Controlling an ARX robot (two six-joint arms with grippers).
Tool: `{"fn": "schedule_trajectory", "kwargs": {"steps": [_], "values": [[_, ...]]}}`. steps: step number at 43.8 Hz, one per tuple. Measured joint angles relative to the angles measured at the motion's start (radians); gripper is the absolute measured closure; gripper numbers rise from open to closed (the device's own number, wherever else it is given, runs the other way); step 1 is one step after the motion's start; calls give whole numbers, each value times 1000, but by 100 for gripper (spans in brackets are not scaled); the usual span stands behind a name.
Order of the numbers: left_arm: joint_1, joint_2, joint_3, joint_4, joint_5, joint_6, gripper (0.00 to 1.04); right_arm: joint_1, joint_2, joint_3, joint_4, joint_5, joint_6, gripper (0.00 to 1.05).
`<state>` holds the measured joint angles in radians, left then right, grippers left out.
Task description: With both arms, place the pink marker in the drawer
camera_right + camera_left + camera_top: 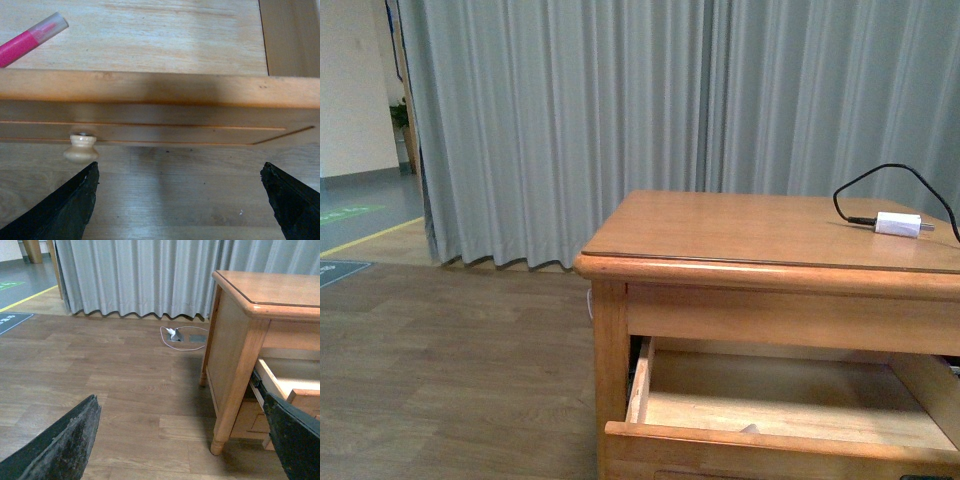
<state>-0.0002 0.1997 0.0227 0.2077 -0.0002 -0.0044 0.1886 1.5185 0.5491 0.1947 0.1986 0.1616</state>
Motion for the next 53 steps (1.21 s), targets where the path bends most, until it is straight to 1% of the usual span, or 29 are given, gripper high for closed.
{"fn": "schedule_trajectory", "kwargs": {"steps": [9,14,19,22,27,39,53], "values": [[0,0,0,0,0,0,6,-24,131,10,204,-6,-34,8],[0,0,0,0,0,0,6,-51,270,27,431,-16,-72,8],[0,0,0,0,0,0,6,-69,390,84,595,5,-103,8],[0,0,0,0,0,0,6,-71,445,121,646,13,-113,8],[0,0,0,0,0,0,6,-75,514,188,672,31,-113,8],[0,0,0,0,0,0,6,-77,666,373,652,57,-131,8],[0,0,0,0,0,0,6,-78,711,409,650,58,-151,8]]}}
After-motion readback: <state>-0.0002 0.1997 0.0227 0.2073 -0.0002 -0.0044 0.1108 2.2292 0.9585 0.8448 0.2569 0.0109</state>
